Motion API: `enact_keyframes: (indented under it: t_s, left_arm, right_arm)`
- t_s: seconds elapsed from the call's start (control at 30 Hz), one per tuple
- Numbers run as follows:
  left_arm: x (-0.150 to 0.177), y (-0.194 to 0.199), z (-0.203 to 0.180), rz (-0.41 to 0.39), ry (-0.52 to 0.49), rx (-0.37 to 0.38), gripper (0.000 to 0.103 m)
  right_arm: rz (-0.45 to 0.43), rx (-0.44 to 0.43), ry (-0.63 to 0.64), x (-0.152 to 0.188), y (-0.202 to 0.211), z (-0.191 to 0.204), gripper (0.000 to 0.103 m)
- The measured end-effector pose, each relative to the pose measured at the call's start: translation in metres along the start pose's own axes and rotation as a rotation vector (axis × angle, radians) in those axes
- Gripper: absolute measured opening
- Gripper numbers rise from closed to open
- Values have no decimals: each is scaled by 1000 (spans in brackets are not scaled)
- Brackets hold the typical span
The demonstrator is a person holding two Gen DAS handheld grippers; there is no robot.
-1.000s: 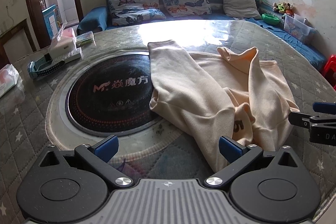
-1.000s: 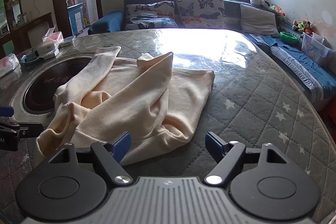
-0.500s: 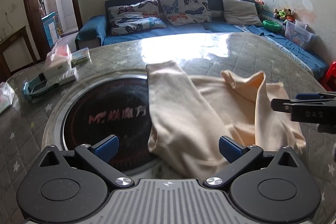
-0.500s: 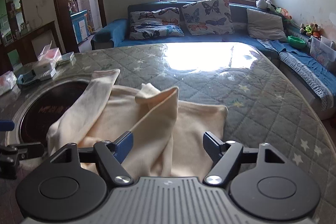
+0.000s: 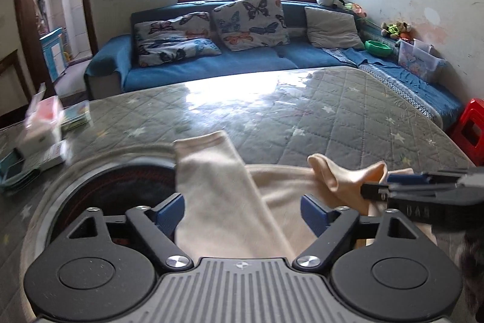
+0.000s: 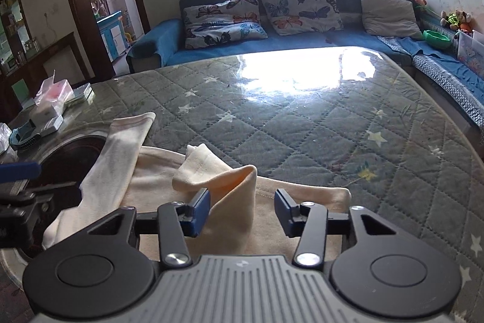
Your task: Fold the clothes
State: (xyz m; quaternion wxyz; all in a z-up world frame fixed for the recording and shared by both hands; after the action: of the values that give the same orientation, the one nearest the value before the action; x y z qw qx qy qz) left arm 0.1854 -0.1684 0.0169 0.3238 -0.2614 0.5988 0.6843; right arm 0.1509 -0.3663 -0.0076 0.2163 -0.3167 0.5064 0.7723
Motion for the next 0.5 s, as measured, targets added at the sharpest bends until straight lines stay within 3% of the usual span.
enact_keyframes:
  t_s: [0.27,0.33,0.5]
  left_arm:
    - [-2,-41,-21,44,-46,3,76]
    - [1,-46,-22,54,-46,7,69]
    - [5,-56,-19,77,-47,20,55]
  right_arm:
    - [13,-20,51,4,-11,1,38]
    - [17,-29,62,4,-13,2,38]
    - [12,-54,77,2,-11,4,13]
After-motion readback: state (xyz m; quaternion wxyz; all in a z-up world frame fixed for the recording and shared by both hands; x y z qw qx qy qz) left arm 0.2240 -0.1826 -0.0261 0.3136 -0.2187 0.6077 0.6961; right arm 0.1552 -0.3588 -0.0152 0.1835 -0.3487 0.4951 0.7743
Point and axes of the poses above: each gripper's, at about its wrist camera, not at the fingertips, and y roughly against the way its jaws point, z to its left, x to its underside, the point moved 7 cm from there along -y, roughly the way its jaws point, and after that the axes turned 13 degrees about -x, right-handed, at the moved point
